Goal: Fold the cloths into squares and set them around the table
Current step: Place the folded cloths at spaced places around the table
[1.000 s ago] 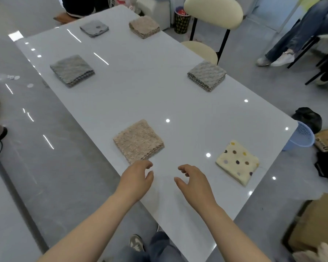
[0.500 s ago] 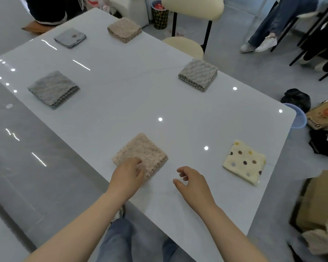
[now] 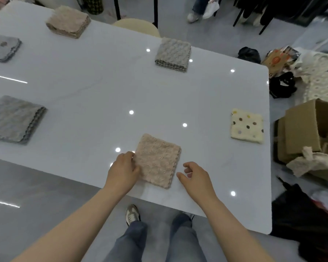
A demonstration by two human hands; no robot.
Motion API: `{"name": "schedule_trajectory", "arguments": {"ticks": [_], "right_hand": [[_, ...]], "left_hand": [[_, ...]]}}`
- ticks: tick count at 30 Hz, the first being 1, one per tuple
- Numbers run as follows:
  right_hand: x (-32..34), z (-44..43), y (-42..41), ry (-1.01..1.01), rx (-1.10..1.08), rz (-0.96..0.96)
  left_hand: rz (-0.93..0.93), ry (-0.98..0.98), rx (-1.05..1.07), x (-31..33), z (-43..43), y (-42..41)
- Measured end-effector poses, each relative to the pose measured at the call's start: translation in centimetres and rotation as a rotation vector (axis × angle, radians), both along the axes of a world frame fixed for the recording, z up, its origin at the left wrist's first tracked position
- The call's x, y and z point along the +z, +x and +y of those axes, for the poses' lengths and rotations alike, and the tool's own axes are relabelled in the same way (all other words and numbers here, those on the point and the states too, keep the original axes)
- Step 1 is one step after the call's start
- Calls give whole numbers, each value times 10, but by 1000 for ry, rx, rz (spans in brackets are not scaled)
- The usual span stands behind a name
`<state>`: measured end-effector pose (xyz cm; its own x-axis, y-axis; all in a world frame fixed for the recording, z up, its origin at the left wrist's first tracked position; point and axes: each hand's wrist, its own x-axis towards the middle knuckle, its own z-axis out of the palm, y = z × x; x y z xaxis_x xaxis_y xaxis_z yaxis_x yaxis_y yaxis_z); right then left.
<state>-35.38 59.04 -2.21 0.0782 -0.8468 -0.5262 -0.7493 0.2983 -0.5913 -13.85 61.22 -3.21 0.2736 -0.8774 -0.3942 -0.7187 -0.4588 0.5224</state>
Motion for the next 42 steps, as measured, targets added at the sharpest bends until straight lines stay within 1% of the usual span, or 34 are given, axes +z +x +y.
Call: {"name": "schedule_trajectory", "arguments": {"ticks": [4,8,14,24,34,38,42], "right_hand": [[-7,6,11,88,-81,-15],[-15,3,20,106,-156,-25],[-19,1,32,58,-212,-72],[-30,19,36,26,-233,-122],[-34,31,44,-14,-258,-153],[-37,32,47,-65,-299,-162],[-39,34,51,-93,-291,-187]], "left_hand": [[41,19,-13,-5,-5,4],[62,15,12,-14,-9,4],[90,-13,-21,-26,-4,-4],[97,-38,-24,-28,14,-2],[108,-65,-3,-30,22,4],[122,-104,14,-33,22,5],[122,-122,20,-33,21,9]]}}
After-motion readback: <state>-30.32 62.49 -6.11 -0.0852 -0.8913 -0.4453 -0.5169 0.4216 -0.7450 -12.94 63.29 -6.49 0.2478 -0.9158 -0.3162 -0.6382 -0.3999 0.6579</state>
